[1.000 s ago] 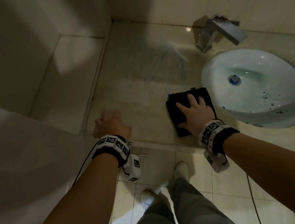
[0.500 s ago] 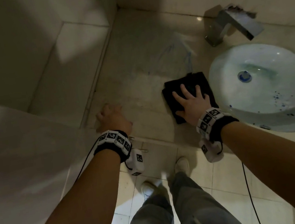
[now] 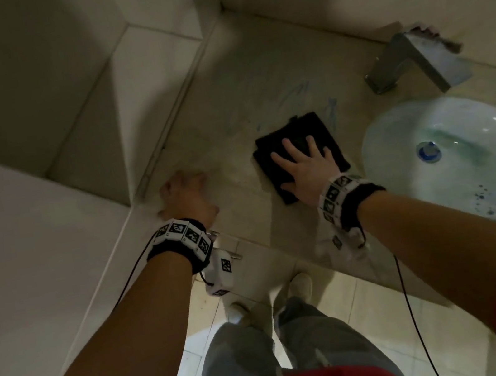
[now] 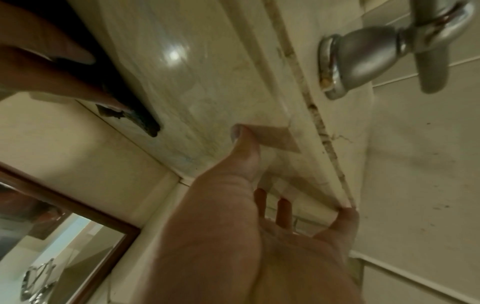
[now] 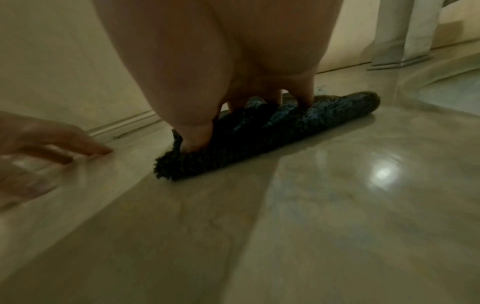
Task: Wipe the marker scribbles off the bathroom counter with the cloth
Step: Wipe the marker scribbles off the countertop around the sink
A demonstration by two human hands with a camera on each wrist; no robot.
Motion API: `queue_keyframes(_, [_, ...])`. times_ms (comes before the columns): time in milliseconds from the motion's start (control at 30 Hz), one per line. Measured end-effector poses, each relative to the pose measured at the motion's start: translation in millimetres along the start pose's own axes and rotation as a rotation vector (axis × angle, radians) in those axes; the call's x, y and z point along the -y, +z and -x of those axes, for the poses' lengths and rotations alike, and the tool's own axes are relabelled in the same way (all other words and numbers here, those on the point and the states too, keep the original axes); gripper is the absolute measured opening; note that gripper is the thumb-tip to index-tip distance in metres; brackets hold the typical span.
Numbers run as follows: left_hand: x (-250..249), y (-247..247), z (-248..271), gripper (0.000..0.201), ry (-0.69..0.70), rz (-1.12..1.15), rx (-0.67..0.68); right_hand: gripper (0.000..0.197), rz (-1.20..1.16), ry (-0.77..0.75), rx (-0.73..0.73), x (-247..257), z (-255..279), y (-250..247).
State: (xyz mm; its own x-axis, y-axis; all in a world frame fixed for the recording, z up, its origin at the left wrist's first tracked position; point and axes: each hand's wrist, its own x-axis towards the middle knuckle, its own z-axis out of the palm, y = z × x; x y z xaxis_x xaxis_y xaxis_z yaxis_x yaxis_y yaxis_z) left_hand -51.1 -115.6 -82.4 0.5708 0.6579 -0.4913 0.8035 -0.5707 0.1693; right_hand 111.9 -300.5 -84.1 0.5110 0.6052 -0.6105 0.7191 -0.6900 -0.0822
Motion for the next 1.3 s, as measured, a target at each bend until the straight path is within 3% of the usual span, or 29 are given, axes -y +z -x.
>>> queue_keyframes(100, [-1.1, 0.2, 2.5, 0.075, -0.023, 0.021, -0.015, 0.07, 0.004, -0.025, -0.003, -3.2, -3.9, -4.7])
queue_keyframes(300, [-0.1, -0.9, 0.6, 0.076, -0.033, 0.006, -0.021, 0.071, 0.091, -0.113, -0.024, -31.2, 45.1, 32.4])
queue_keyframes(500, [0.8, -2.4, 0.5, 0.074, -0.037, 0.018, -0.018, 0.071, 0.048, -0.054, -0.052, -15.3, 0.1, 1.5])
queue_keyframes(700, [3.1, -0.3, -3.4, 0.077, -0.029, -0.008, -0.021, 0.07, 0.088, -0.12, -0.028, -27.8, 37.0, 23.2])
queue_keyframes(933, [1.5, -2.5, -1.3, 0.077, -0.027, -0.001, -0.002, 0.071, 0.064, -0.092, -0.038, -3.2, -15.0, -7.6])
queue_keyframes(1167, [4.7, -8.3, -10.5, 0.061, -0.041, 0.054, -0.019, 0.072, 0.107, -0.148, -0.028, 0.5, 15.3, 14.3])
queue_keyframes(1300, [6.6, -5.4, -10.0, 0.059, -0.061, 0.073, -0.071, 0.073, 0.097, -0.146, -0.03, 9.0, -8.4, -3.8])
